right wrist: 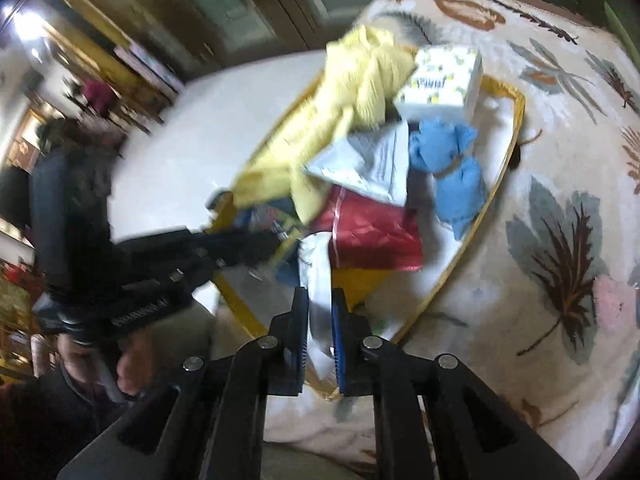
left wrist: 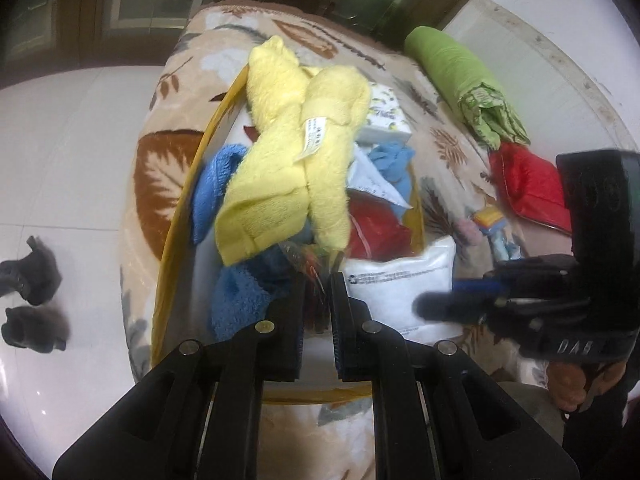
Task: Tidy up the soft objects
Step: 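Open both tools to drop the crayon packet and sachet in the tray, then grasp the pink fluffy ball with the left tool while the right tool grasps the desiccant packet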
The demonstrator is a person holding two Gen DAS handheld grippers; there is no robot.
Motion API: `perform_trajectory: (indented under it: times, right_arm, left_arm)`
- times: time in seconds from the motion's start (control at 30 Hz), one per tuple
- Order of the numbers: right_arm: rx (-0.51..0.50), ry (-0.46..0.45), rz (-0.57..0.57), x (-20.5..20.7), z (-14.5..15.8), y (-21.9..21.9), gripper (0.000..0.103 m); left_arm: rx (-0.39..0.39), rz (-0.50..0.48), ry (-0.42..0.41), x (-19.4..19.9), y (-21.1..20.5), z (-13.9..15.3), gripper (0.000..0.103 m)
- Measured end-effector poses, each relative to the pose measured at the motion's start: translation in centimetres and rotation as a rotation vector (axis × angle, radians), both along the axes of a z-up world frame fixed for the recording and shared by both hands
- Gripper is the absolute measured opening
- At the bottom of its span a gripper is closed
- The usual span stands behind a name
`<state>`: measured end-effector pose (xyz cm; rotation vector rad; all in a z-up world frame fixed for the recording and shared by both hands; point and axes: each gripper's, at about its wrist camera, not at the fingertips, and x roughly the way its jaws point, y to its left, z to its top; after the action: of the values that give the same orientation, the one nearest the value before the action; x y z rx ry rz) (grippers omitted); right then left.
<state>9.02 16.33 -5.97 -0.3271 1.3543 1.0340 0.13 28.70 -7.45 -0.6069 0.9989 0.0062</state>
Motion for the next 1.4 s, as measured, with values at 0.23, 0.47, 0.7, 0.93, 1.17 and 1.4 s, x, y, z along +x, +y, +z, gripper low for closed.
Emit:
perform_trajectory:
  times: [0.23, 0.47, 0.7, 0.93, 1.17, 1.4]
  right_arm:
    - [-0.007, -0.070, -0.145, 0.4, 1.4, -3.3, 0.046]
    - [0.250, -0.121, -0.558, -1.7, 5.3, -16.7, 0.050]
    - [0.326, -0.114, -0.835, -5.1, 4.3, -27.9, 0.058]
    - [0.304, -0.125, -0.942, -4.8, 4.3, -33.3, 0.058]
    - [0.253, -0.153, -1.021, -1.8, 3.0, -36.3, 0.058]
    - [0.180, -0.163, -1.089, 6.0, 0.6, -37.8, 0.058]
  left_arm:
    - [0.094, -0.010, -0.097, -0.9, -1.1, 2.1, 0.053]
    - [0.191, -0.027, -0.258, -2.7, -3.9, 5.6, 0.059]
    - [-0.020, -0.180, -0.301, -1.6, -10.1, 10.0, 0.059]
    - [0.056, -0.348, -0.269, 1.9, -16.9, 12.3, 0.059]
    - [0.016, -0.475, -0.093, 9.3, -19.6, 7.8, 0.059]
    - [-0.051, -0.440, 0.001, 16.1, -19.9, 3.2, 0.059]
